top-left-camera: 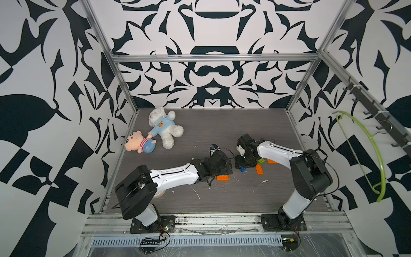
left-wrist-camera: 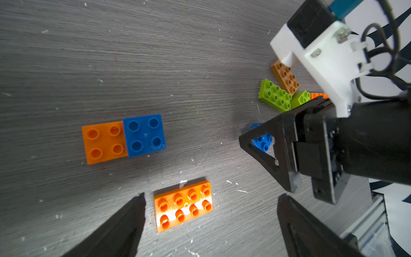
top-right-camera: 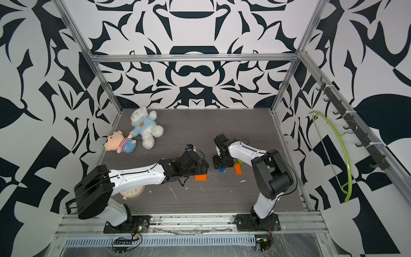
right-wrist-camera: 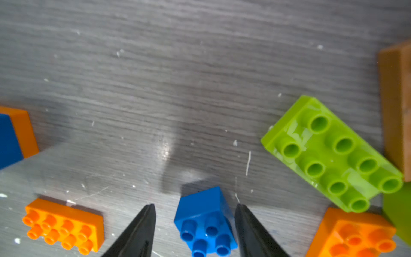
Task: Assemble the number 5 with lego
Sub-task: Pick up the lego brick from the center of the board.
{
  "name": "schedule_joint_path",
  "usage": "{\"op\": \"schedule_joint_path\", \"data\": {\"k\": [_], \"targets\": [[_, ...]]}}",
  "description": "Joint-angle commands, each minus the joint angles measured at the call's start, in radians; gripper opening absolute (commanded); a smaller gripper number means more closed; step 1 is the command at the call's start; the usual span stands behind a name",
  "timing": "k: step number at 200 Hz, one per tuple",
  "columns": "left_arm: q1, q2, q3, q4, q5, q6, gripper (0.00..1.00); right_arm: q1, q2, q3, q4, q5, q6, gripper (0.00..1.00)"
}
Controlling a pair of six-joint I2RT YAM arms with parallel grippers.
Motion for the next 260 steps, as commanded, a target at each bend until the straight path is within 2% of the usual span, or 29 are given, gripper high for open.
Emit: {"op": "schedule_joint_path", "data": {"k": [1,15,53,88,96,113,136,171,225,260], "targets": [[0.000,0.000,0.007,-0.017,-0.016,0.011,0.99,0.013,-0.039,0.019,-0.027,-0.006,-0.001,0.54],[0.000,-0.002,0.001,-0.017,-0.022,0.005,0.99,0.022,-0.037,0.023,-0.033,0.010,0.003,0.50],[0.000,-0.011,-0.005,-0.022,-0.032,0.004,0.99,0.038,-0.015,0.049,-0.068,0.066,0.003,0.49],[0.000,-0.016,-0.006,-0.029,-0.040,0.000,0.99,0.052,-0.015,0.051,-0.074,0.078,0.010,0.42],[0.000,-0.015,-0.008,-0.030,-0.042,0.001,0.99,0.055,-0.016,0.053,-0.078,0.078,0.012,0.42],[0.000,-0.015,-0.007,-0.031,-0.044,0.001,0.99,0.057,-0.014,0.055,-0.082,0.080,0.014,0.50],[0.000,-0.014,-0.008,-0.032,-0.044,0.001,0.99,0.059,-0.006,0.053,-0.084,0.079,0.009,0.50],[0.000,-0.015,-0.008,-0.034,-0.048,-0.001,0.99,0.062,0.011,0.060,-0.085,0.080,0.005,0.45],[0.000,-0.015,-0.008,-0.035,-0.049,-0.003,0.99,0.067,0.026,0.066,-0.087,0.094,0.008,0.44],[0.000,-0.012,-0.005,-0.038,-0.047,0.000,0.99,0.068,0.022,0.061,-0.082,0.095,0.011,0.38]]}}
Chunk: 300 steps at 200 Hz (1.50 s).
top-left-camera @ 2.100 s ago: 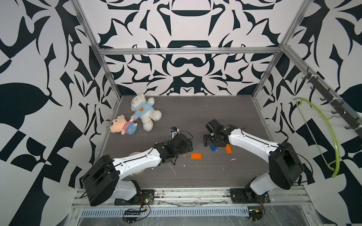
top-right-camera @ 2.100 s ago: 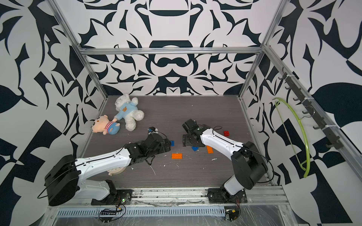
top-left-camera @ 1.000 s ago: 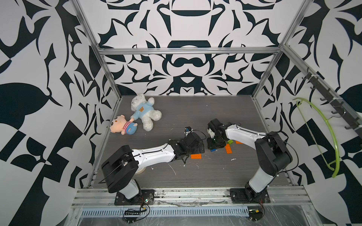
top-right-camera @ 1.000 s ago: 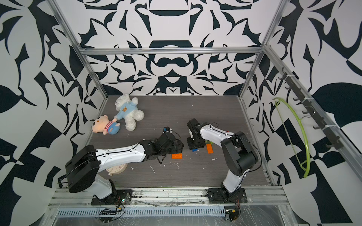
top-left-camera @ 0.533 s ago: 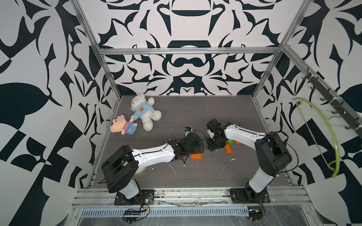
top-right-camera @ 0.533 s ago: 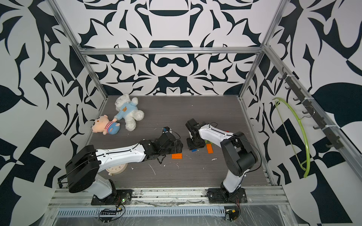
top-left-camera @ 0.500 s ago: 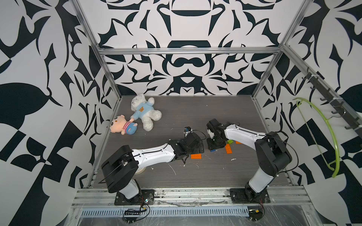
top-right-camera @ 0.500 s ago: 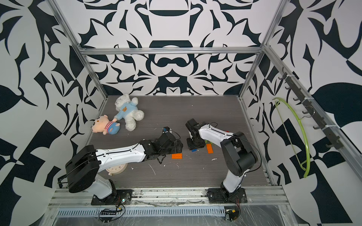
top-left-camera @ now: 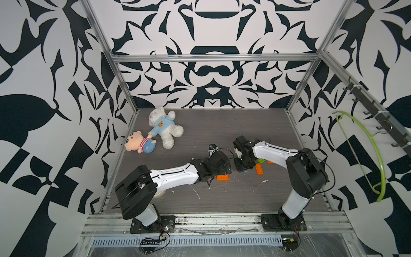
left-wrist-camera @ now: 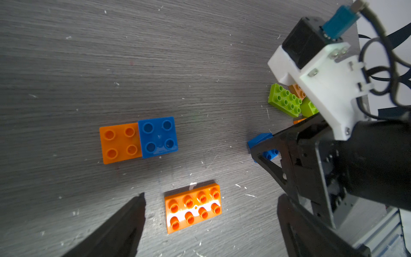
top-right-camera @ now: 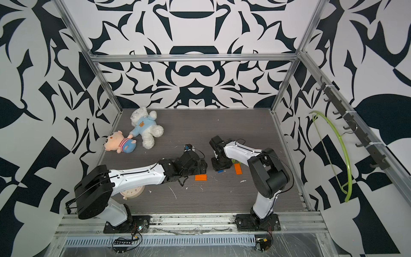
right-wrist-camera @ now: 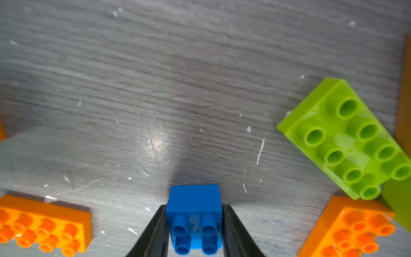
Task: Assemble the number 5 with lego
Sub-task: Pick up the lego brick from the center of the board, then assemble the lego brick with the lego brick.
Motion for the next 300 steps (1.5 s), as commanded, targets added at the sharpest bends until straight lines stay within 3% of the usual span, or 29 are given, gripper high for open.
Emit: {"op": "schedule_joint_path", "data": {"k": [1,64,112,184,300], "targets": [[0.000,-0.013,-0.005,-0.016,-0.008,0.003,0.99,0.005,-0.015,0.029,-0.019,0.018,0.007,0.38],[0.000,-0.026,-0.010,-0.028,-0.035,-0.009,0.99,0.016,-0.099,0.026,-0.044,-0.007,0.061,0.35],[0.000,-0.126,-0.096,-0.033,-0.157,-0.080,0.99,0.124,-0.156,0.016,-0.040,-0.015,0.215,0.35],[0.000,-0.328,-0.234,-0.127,-0.317,-0.202,0.99,0.323,-0.063,0.106,-0.007,0.019,0.431,0.35],[0.002,-0.455,-0.331,-0.170,-0.370,-0.248,0.99,0.406,0.039,0.188,-0.035,0.096,0.555,0.35]]}}
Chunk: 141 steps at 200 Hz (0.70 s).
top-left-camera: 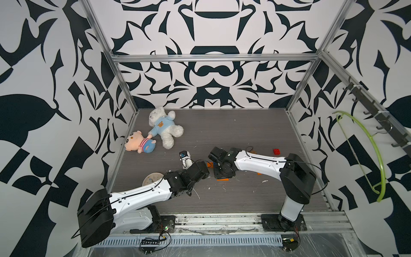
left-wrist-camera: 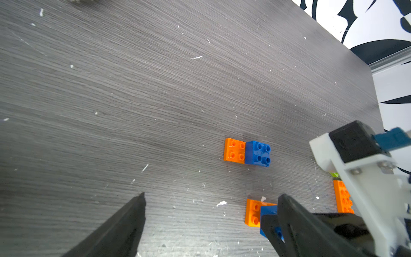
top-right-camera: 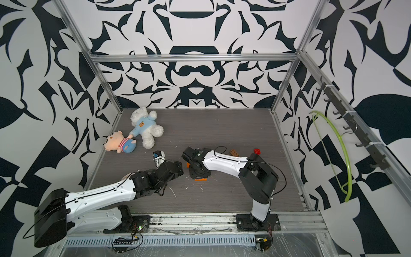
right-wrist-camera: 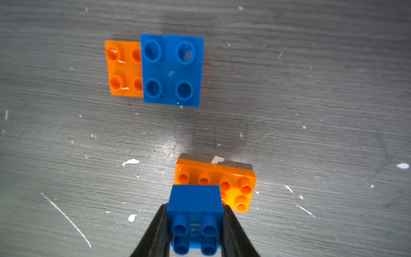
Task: Assemble the number 5 with lego
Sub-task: Assemble the lego brick with the lego brick.
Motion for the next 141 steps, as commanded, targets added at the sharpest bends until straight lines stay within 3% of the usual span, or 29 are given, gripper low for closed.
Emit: {"op": "schedule_joint_path", "data": {"k": [1,141], "targets": [[0.002,-0.022,-0.018,-0.026,-0.023,-0.014,0.99,0.009,0.002,0.045,-0.022,0.034,0.036,0.35],[0.001,-0.036,-0.032,-0.021,-0.032,-0.020,0.99,0.045,0.054,0.084,-0.074,0.082,0.120,0.34]]}}
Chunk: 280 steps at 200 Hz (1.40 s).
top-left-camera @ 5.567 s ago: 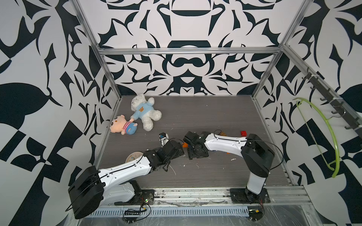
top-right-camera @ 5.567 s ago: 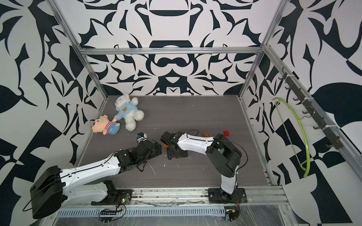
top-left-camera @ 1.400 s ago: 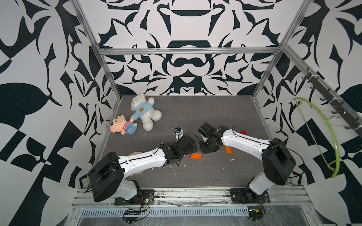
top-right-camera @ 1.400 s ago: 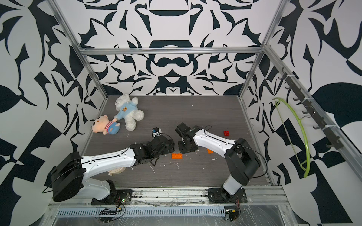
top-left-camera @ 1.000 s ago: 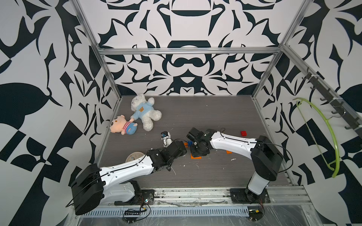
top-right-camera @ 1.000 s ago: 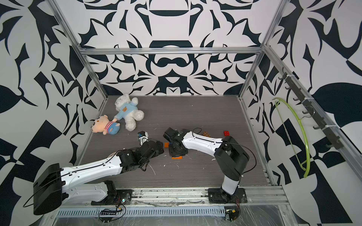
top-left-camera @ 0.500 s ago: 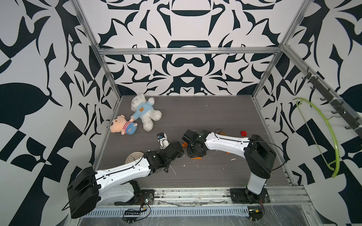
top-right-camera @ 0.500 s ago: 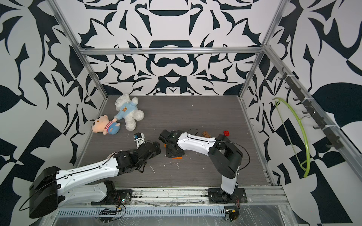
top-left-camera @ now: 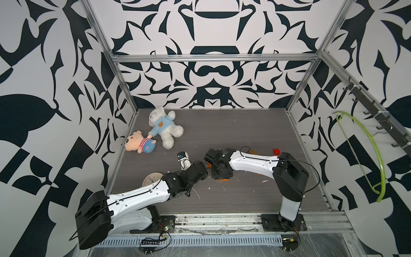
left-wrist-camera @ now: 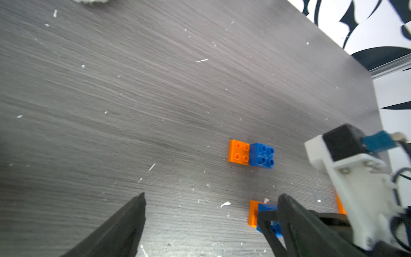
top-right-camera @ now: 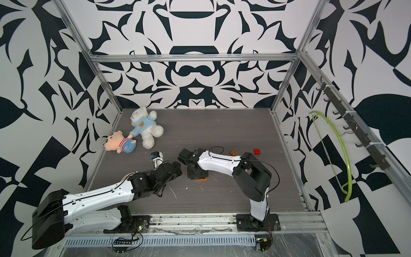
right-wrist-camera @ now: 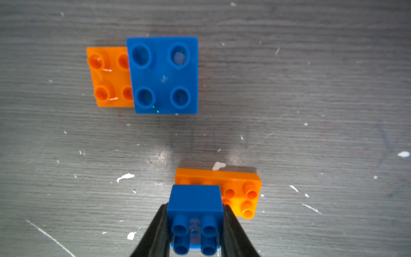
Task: Assemble the number 5 with lego
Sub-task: Assemble the lego brick with the lego brick.
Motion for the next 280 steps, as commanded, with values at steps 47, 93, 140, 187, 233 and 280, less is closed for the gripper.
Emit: {"op": "schedule_joint_path", "data": {"k": [47,93,140,187,233,280], "targets": [[0.002,-0.007,-0.007,-0.015,-0.019,-0.005,0.99,0.013,0.003,0.023,-0.008,0.013,0.038,0.34],[0.001,-0.005,-0.008,-0.008,-0.010,0.011,0.99,0.010,0.006,0.025,-0.018,0.044,0.042,0.33],[0.001,0.017,-0.014,0.009,0.020,0.016,0.99,0.000,0.025,0.015,0.000,0.009,0.027,0.33],[0.001,0.016,-0.015,0.016,0.026,0.016,0.99,-0.004,0.042,-0.011,0.015,-0.018,0.032,0.33],[0.001,0.028,-0.008,0.018,0.024,0.016,0.99,-0.010,0.012,-0.024,0.020,-0.011,0.073,0.32],[0.001,0.042,0.010,0.011,0.027,0.018,0.99,-0.010,-0.009,-0.050,0.036,0.006,0.150,0.32]]}}
